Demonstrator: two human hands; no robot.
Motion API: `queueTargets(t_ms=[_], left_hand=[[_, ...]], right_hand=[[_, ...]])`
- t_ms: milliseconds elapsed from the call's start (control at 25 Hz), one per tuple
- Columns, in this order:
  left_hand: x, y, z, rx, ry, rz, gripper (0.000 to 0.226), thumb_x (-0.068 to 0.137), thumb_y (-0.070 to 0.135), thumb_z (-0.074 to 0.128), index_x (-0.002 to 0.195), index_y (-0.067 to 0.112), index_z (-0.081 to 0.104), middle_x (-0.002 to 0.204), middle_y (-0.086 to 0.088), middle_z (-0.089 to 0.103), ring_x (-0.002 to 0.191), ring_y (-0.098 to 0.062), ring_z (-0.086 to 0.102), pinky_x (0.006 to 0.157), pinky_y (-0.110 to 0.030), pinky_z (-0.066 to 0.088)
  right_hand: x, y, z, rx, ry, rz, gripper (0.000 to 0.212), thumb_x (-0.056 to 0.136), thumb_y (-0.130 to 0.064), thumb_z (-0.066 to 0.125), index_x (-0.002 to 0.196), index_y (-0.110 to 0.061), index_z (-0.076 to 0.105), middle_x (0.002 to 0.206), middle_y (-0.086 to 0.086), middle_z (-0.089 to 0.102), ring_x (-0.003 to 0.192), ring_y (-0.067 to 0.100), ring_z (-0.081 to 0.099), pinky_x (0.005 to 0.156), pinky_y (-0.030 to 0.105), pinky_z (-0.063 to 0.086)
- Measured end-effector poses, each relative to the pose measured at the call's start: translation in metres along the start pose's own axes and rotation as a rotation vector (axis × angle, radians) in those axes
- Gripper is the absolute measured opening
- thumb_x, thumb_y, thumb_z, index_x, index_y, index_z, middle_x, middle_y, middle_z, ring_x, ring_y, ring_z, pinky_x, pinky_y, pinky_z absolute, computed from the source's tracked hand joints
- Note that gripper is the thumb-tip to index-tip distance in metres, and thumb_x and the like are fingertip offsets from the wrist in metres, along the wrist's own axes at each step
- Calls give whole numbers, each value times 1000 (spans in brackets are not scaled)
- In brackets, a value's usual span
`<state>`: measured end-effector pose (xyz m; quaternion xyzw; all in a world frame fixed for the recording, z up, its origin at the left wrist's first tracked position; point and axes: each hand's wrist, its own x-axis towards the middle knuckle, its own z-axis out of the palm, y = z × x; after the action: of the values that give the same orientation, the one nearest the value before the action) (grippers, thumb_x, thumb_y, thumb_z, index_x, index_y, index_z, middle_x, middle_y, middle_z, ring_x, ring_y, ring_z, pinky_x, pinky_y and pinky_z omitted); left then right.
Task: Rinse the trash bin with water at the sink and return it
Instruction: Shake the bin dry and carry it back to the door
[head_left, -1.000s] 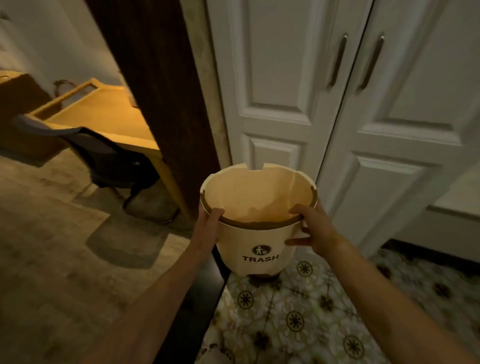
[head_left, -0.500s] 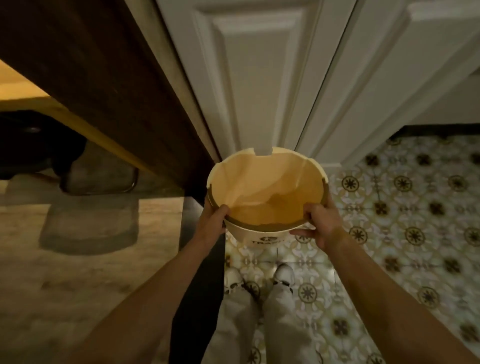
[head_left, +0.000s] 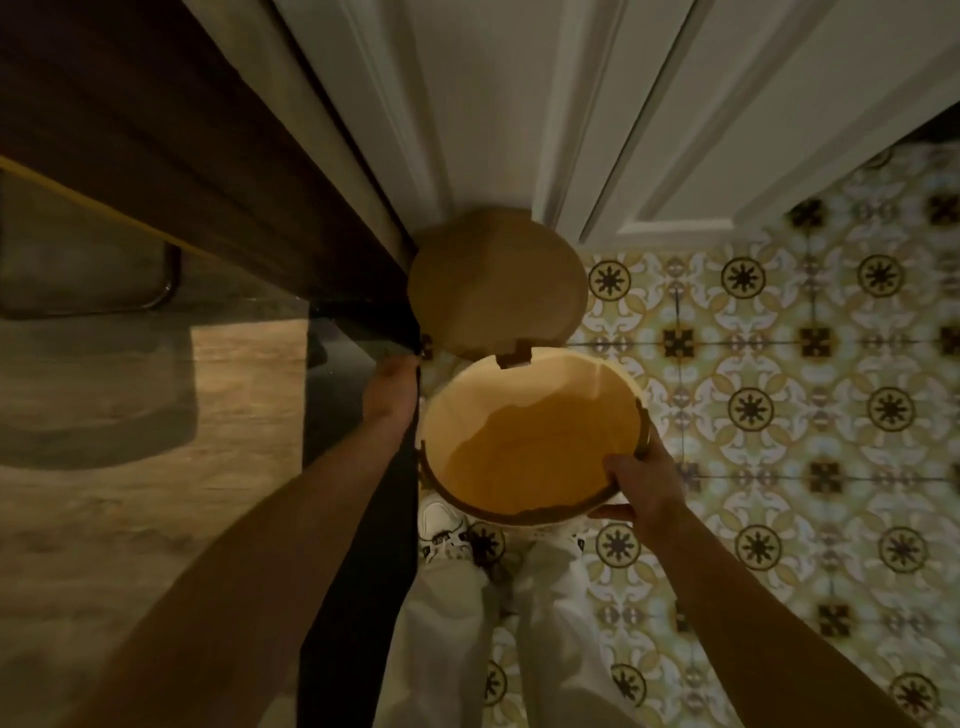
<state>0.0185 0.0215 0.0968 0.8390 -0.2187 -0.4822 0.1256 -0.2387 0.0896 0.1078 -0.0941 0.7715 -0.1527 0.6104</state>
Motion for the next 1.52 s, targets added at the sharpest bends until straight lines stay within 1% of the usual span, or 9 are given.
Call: queueTargets(t_ms=[120, 240, 440, 600, 800, 960, 1120, 1320, 1520], left_hand=[[49, 12, 28, -81, -118, -60, 29, 99, 37, 44, 113, 16, 58, 134, -14, 55, 109, -24, 51, 92, -38, 44], [80, 16, 50, -184, -186, -155, 59, 92, 50, 51, 142, 20, 44, 138, -8, 51, 122, -29, 49, 98, -41, 39], [95, 20, 55, -447, -145, -217, 57, 93, 38, 55, 145, 27, 34, 133, -6, 55, 100, -21, 61, 85, -40, 43], [79, 44, 32, -394, 48, 100, 63, 91, 22, 60, 145, 39, 32, 140, -7, 52, 116, -29, 59, 99, -47, 50], [67, 114, -1, -340, -43, 494, 36, 96, 16, 51, 131, 22, 58, 116, -13, 65, 97, -20, 66, 88, -37, 57], [74, 144, -11, 119, 119, 747, 40, 90, 27, 67, 129, 21, 60, 101, -1, 69, 96, -14, 66, 82, -25, 52], [69, 150, -13, 367, 288, 902, 39, 92, 45, 61, 124, 24, 62, 101, 1, 71, 90, -13, 65, 69, -28, 49], [77, 156, -21, 398, 344, 937, 41, 92, 52, 56, 122, 24, 62, 93, 4, 71, 83, -12, 66, 68, -33, 53], [82, 154, -23, 374, 322, 1022, 37, 92, 52, 57, 114, 23, 65, 80, 6, 72, 71, -11, 67, 63, -38, 56]], right_hand=[[28, 8, 4, -51, -23, 6, 76, 84, 0, 51, 141, -47, 33, 130, 6, 49, 109, 43, 52, 63, 60, 58], [49, 16, 7, -65, -50, -7, 75, 84, 0, 53, 138, -47, 35, 128, 5, 49, 110, 42, 52, 64, 59, 58], [57, 24, 9, -95, -84, 0, 77, 83, 3, 52, 140, -46, 35, 122, 4, 50, 107, 37, 51, 64, 55, 59], [44, 23, 7, -81, -116, 12, 79, 84, 4, 52, 139, -50, 34, 124, 5, 49, 112, 39, 50, 68, 60, 58], [39, -7, 16, -11, -125, -32, 75, 85, 3, 52, 139, -46, 35, 124, 5, 49, 109, 39, 51, 64, 54, 59], [48, -37, 33, 128, -130, -129, 70, 86, 6, 50, 130, -47, 39, 113, 4, 54, 96, 36, 55, 58, 45, 56], [64, -64, 55, 245, -126, -233, 68, 86, 8, 47, 104, -57, 43, 107, -4, 53, 91, 33, 56, 66, 50, 57], [91, -85, 77, 310, -91, -312, 63, 87, 9, 45, 122, -44, 41, 108, 5, 54, 83, 27, 56, 68, 51, 57], [119, -99, 88, 279, -75, -272, 63, 87, 8, 45, 126, -42, 42, 123, 8, 50, 96, 34, 55, 57, 40, 54]])
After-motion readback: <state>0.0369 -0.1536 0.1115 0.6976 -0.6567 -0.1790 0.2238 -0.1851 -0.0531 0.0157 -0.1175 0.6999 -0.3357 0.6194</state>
